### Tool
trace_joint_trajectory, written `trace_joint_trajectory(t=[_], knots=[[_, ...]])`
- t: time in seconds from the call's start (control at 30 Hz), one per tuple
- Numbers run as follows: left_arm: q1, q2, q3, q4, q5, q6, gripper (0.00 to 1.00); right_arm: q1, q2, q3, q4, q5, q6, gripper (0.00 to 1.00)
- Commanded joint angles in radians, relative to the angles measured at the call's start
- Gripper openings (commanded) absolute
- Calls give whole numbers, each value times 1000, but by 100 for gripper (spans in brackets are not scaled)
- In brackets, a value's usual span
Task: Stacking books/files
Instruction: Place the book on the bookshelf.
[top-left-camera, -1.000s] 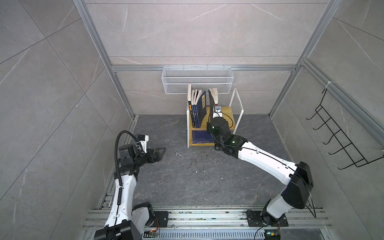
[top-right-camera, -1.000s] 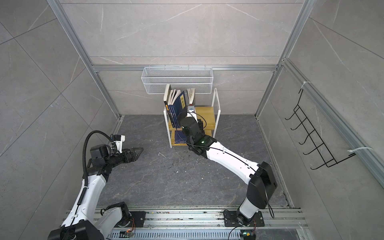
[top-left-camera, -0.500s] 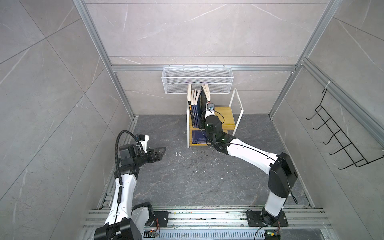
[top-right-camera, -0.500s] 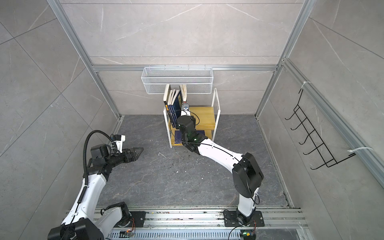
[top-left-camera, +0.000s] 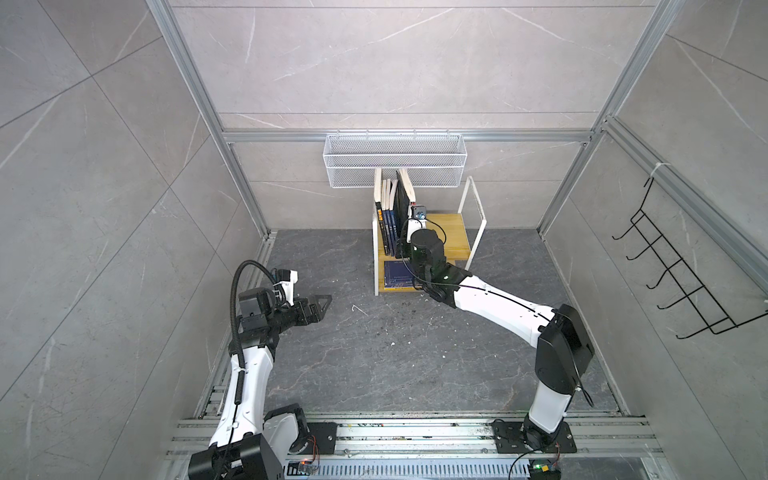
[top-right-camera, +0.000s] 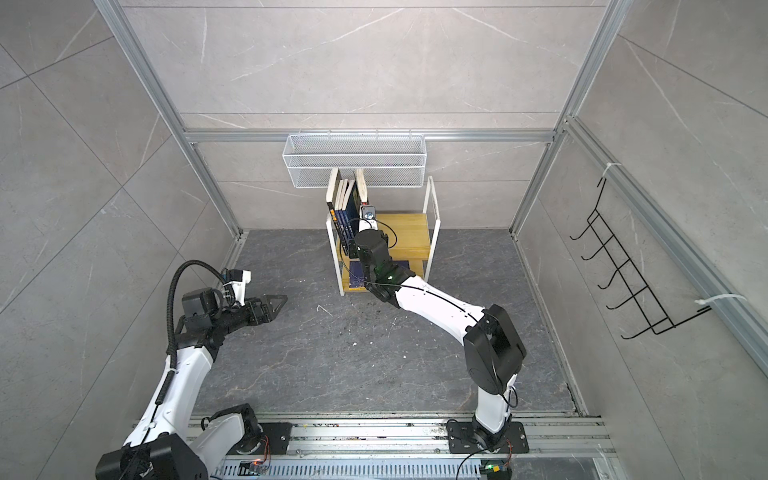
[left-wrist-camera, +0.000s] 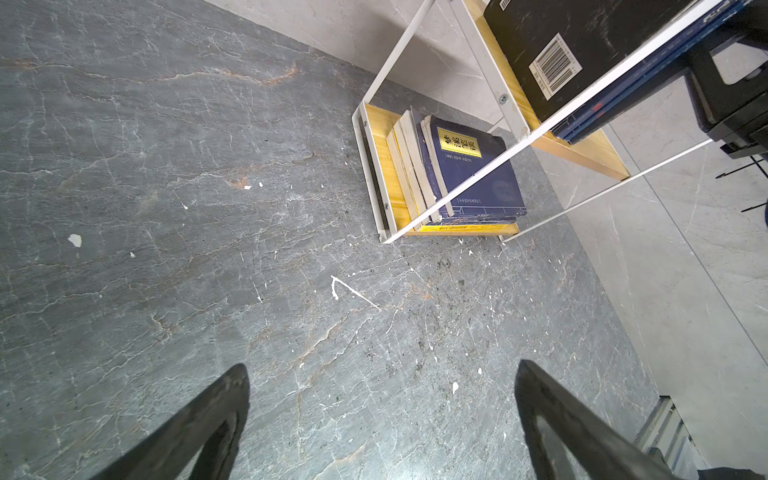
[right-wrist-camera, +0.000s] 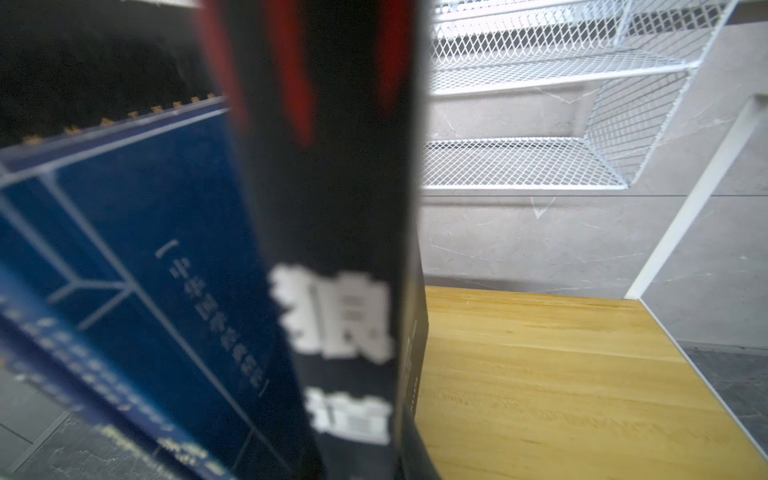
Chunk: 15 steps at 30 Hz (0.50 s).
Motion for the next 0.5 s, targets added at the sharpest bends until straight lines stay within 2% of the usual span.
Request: trace_joint_trajectory(t=[0.0,0.47], knots=[[5,-10,-1,27,23,29,100,6,13,19,-39,-67,4,26],[11,-17,-5,28,24,32,100,13,-116,-139,-50,-100,10,39]])
